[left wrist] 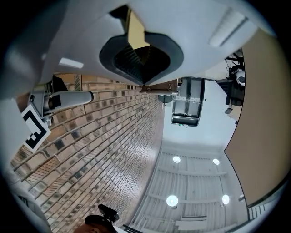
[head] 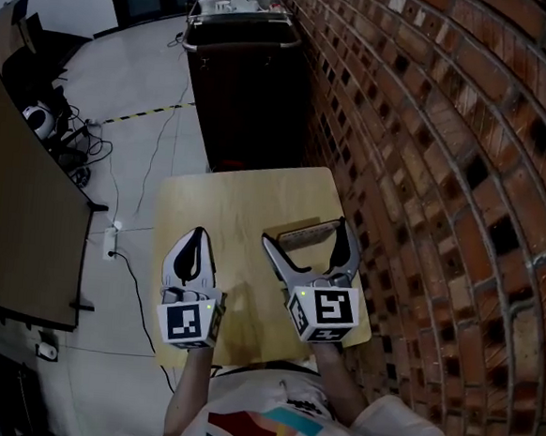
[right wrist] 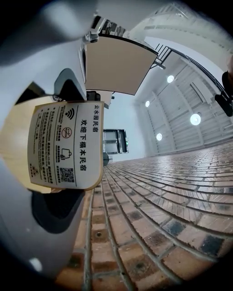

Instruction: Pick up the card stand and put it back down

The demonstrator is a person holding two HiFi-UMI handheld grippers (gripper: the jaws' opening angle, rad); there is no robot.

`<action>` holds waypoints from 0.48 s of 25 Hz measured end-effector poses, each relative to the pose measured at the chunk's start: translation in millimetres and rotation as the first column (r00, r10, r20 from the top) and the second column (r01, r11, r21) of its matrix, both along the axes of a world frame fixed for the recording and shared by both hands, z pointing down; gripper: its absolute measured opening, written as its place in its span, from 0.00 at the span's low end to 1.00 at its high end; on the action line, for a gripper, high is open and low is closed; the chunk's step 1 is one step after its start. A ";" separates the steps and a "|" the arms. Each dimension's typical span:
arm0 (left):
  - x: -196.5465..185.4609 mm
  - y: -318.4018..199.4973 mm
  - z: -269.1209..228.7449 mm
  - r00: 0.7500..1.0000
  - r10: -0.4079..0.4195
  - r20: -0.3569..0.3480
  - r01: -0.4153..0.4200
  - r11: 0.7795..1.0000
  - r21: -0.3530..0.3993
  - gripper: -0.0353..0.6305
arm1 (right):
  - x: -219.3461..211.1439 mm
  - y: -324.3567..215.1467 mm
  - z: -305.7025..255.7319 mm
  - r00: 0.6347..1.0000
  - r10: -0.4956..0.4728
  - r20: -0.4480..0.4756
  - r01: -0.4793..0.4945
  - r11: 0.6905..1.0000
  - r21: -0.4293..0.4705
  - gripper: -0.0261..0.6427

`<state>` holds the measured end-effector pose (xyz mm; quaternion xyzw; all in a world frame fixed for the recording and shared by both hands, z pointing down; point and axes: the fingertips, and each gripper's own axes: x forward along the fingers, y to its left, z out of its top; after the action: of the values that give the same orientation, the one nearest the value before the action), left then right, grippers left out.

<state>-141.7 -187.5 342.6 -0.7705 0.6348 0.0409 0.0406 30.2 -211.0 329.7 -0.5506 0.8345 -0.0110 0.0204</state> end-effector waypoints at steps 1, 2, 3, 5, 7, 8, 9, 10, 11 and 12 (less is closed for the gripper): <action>-0.1 0.6 -0.6 1.000 0.000 0.000 0.000 1.000 0.002 0.05 | 0.0 0.8 -0.6 1.000 0.000 0.002 0.000 1.000 0.001 0.90; 0.2 1.1 -1.5 1.000 0.001 0.001 -0.001 1.000 0.005 0.06 | 0.2 1.5 -1.3 1.000 0.001 0.004 -0.001 1.000 0.002 0.90; 0.9 1.4 -2.6 1.000 0.002 0.006 -0.002 1.000 0.008 0.06 | 0.5 2.0 -1.9 1.000 0.002 0.004 -0.002 1.000 0.003 0.90; 2.4 1.4 -4.9 1.000 0.002 0.017 -0.002 1.000 0.011 0.06 | 1.1 2.3 -2.6 1.000 0.003 0.005 -0.003 1.000 0.005 0.90; 2.4 2.0 -8.4 1.000 -0.001 0.001 0.001 1.000 0.025 0.06 | 1.8 2.4 -1.9 1.000 0.006 0.006 -0.006 1.000 0.003 0.90; 1.8 2.6 -10.0 1.000 -0.002 -0.012 0.002 0.999 0.035 0.06 | 2.2 2.5 -1.2 1.000 0.007 0.006 -0.007 1.000 0.002 0.90; 1.3 2.9 -10.8 1.000 -0.002 -0.020 0.002 0.999 0.042 0.06 | 2.7 2.6 -0.6 1.000 0.008 0.007 -0.008 1.000 0.002 0.90; 1.0 2.8 -10.9 1.000 -0.001 -0.022 0.002 0.999 0.045 0.06 | 3.1 2.6 -0.1 1.000 0.009 0.007 -0.009 1.000 0.001 0.90; 0.7 2.4 -10.3 1.000 -0.001 -0.022 0.002 0.999 0.043 0.06 | 3.5 2.4 0.5 1.000 0.010 0.008 -0.010 1.000 -0.001 0.90; 0.4 1.9 -9.4 1.000 -0.001 -0.023 0.002 0.999 0.039 0.06 | 3.9 2.3 1.0 1.000 0.011 0.009 -0.011 1.000 -0.002 0.90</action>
<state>-141.4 -185.7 333.2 -0.7685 0.6349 0.0622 0.0485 34.1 -208.7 330.7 -0.5551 0.8313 -0.0143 0.0235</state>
